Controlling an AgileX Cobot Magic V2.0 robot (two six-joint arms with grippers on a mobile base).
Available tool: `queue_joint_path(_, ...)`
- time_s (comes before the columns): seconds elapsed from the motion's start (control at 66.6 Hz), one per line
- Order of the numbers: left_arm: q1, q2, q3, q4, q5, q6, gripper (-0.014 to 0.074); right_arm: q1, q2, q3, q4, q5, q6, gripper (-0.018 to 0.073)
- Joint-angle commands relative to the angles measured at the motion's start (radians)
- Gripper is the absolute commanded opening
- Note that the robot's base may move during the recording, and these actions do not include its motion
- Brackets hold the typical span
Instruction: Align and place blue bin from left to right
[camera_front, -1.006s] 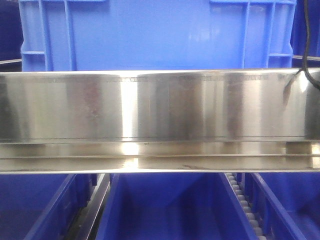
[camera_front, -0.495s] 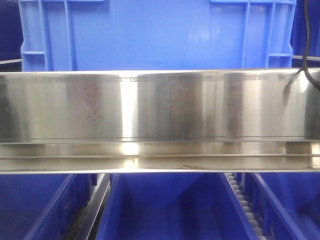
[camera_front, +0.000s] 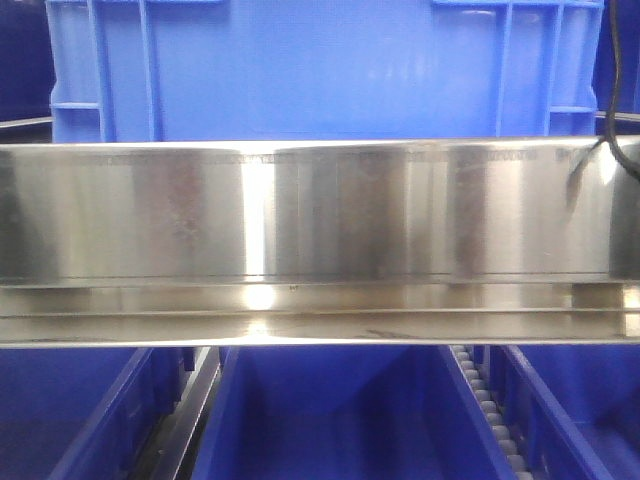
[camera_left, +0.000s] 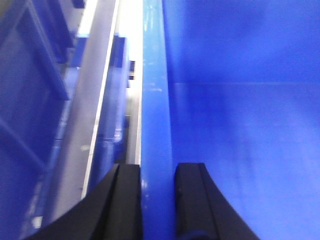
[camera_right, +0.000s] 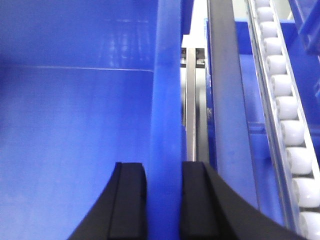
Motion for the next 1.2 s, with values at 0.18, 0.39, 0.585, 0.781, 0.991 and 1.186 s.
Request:
queue_joint_path(0.18, -0.019, -0.001, -0.104, 0.009, 0.06, -0.022, -0.0111, 0.01, -0.035, -0.061, 0.001, 0.039, 0.025, -0.0076)
queue_joint_path(0.39, -0.019, -0.018, -0.206, 0.005, 0.148, -0.022, -0.0111, 0.012, -0.111, -0.061, -0.009, 0.038, 0.051, -0.0076)
queue_joint_path(0.585, -0.021, -0.07, -0.208, -0.056, 0.179, -0.009, -0.0111, 0.04, -0.18, -0.061, -0.078, 0.084, 0.09, -0.0076)
queue_joint_path(0.781, -0.071, -0.123, -0.2, -0.01, 0.179, -0.009, -0.0111, 0.11, -0.253, -0.003, -0.184, 0.103, 0.179, -0.0078)
queue_joint_path(0.991, -0.132, -0.228, -0.081, 0.029, 0.179, -0.071, -0.0111, 0.156, -0.406, 0.218, -0.206, 0.027, 0.233, -0.0078)
queue_joint_path(1.186, -0.218, -0.418, 0.242, 0.105, 0.11, -0.218, -0.0111, 0.227, -0.524, 0.341, -0.276, 0.019, 0.311, -0.0078)
